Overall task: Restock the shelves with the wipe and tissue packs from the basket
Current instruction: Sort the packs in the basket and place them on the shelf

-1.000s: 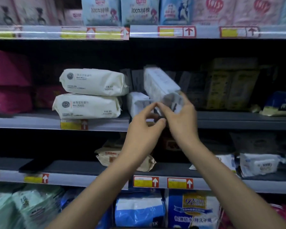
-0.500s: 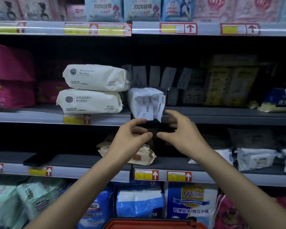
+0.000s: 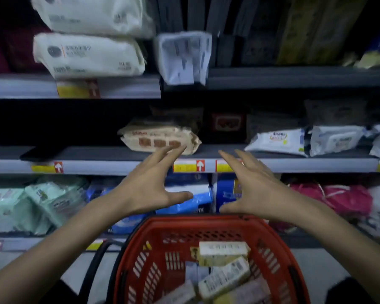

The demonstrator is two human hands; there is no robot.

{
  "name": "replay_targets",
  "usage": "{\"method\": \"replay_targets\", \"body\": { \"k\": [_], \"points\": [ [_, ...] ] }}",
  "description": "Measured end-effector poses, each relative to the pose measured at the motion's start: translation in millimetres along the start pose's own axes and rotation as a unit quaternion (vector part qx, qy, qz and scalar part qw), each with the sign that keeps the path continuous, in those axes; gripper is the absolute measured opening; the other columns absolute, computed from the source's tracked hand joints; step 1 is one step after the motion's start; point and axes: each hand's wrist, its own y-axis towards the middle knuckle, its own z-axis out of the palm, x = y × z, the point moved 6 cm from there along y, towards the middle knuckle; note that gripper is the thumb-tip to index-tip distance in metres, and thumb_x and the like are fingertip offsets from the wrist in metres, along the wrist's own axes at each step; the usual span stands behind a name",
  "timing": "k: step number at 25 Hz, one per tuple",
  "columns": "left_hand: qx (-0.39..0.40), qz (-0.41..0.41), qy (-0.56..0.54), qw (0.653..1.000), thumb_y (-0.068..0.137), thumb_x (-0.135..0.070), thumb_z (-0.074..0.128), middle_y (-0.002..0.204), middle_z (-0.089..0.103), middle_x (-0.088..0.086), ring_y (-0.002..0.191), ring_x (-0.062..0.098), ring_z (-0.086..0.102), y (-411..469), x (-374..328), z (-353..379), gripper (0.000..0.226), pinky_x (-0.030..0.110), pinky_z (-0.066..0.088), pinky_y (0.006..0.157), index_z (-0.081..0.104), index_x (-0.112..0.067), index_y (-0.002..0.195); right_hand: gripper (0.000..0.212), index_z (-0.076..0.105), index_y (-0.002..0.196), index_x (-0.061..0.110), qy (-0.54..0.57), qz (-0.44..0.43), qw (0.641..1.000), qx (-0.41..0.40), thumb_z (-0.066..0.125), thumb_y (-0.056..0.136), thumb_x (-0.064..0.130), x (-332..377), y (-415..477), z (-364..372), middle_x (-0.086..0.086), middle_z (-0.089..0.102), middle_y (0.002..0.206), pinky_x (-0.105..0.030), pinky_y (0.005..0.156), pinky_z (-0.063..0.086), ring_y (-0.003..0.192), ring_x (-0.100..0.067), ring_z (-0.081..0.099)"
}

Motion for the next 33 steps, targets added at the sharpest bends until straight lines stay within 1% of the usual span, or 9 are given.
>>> {"method": "replay_targets", "body": {
  "k": [5, 7, 11, 16, 21, 23, 27, 30, 33],
  "points": [
    [0.133, -0.019, 0.104, 0.985, 0.071, -0.091, 0.053, 0.173, -0.001, -0.006, 0.159, 0.021, 0.010, -28, 27, 98, 0.117, 0.050, 0.023, 0.126, -0.008, -0.047, 0.161, 0.141, -0.023, 0.161, 0.035, -0.074, 0.025, 0.988, 0.136, 0.083, 0.073, 0.065, -33, -15, 105, -0.011, -0.029, 0.169, -0.055, 0.128, -0.004, 0.156, -0.034, -0.028],
    [0.171, -0.020, 0.111, 0.979, 0.064, -0.094, 0.045, 0.171, 0.010, -0.003, 0.156, 0.025, 0.021, -38, 35, 138, 0.119, 0.052, 0.032, 0.121, -0.002, -0.046, 0.162, 0.139, -0.018, 0.163, 0.033, -0.082, 0.032, 0.976, 0.198, 0.085, 0.073, 0.062, -44, -19, 149, -0.013, -0.024, 0.170, -0.056, 0.128, 0.000, 0.157, -0.037, -0.023],
    [0.282, -0.032, 0.119, 0.951, 0.072, -0.085, 0.061, 0.164, 0.026, -0.003, 0.149, 0.028, 0.032, -57, 56, 224, 0.112, 0.051, 0.038, 0.115, 0.010, -0.042, 0.162, 0.130, -0.008, 0.165, 0.029, -0.101, 0.028, 0.946, 0.307, 0.085, 0.078, 0.051, -56, -30, 220, -0.014, -0.013, 0.172, -0.055, 0.127, 0.007, 0.159, -0.039, -0.012],
    [0.400, -0.075, 0.101, 0.908, 0.079, -0.083, 0.058, 0.167, 0.029, 0.002, 0.150, 0.035, 0.033, -64, 91, 304, 0.100, 0.051, 0.035, 0.116, 0.016, -0.043, 0.161, 0.112, -0.001, 0.166, 0.030, -0.117, -0.059, 0.932, 0.339, 0.079, 0.088, 0.029, -46, -33, 275, -0.013, -0.001, 0.172, -0.050, 0.126, 0.015, 0.159, -0.037, 0.004],
    [0.358, -0.181, -0.062, 0.914, 0.097, -0.053, 0.060, 0.143, 0.062, 0.005, 0.129, 0.026, 0.059, -48, 113, 364, 0.058, 0.026, 0.045, 0.095, 0.050, -0.031, 0.150, 0.104, -0.003, 0.166, 0.027, -0.157, -0.098, 0.916, 0.355, 0.070, 0.094, 0.012, -46, -37, 305, -0.014, -0.002, 0.172, -0.054, 0.127, 0.013, 0.159, -0.040, -0.002],
    [0.335, -0.304, -0.189, 0.872, 0.104, -0.039, 0.054, 0.138, 0.064, 0.010, 0.123, 0.029, 0.060, -42, 121, 389, 0.041, 0.034, 0.046, 0.100, 0.062, -0.017, 0.137, 0.102, 0.000, 0.166, 0.023, -0.169, -0.100, 0.915, 0.352, 0.070, 0.092, 0.013, -48, -34, 309, -0.016, 0.006, 0.169, -0.054, 0.125, 0.017, 0.157, -0.041, 0.005],
    [0.241, -0.480, -0.328, 0.777, 0.102, -0.033, 0.056, 0.124, 0.069, 0.017, 0.103, 0.029, 0.065, -30, 146, 418, 0.042, 0.036, 0.051, 0.083, 0.065, -0.002, 0.129, 0.099, 0.004, 0.165, 0.021, -0.178, -0.104, 0.918, 0.338, 0.069, 0.091, 0.014, -47, -29, 309, -0.017, 0.014, 0.166, -0.051, 0.123, 0.023, 0.153, -0.039, 0.015],
    [0.268, -0.478, -0.300, 0.781, 0.093, -0.034, 0.073, 0.113, 0.067, 0.004, 0.107, 0.029, 0.067, -26, 150, 433, 0.046, 0.034, 0.051, 0.084, 0.067, -0.003, 0.127, 0.099, 0.003, 0.165, 0.020, -0.178, -0.112, 0.918, 0.337, 0.069, 0.091, 0.014, -44, -30, 309, -0.017, 0.015, 0.165, -0.049, 0.123, 0.023, 0.153, -0.038, 0.016],
    [0.300, -0.454, -0.290, 0.787, 0.086, -0.031, 0.082, 0.125, 0.068, 0.000, 0.122, 0.027, 0.065, -26, 146, 451, 0.049, 0.033, 0.052, 0.096, 0.068, -0.010, 0.129, 0.099, 0.004, 0.165, 0.020, -0.178, -0.114, 0.917, 0.338, 0.069, 0.091, 0.014, -44, -31, 310, -0.016, 0.016, 0.164, -0.048, 0.124, 0.021, 0.152, -0.038, 0.016]
  ]
}}
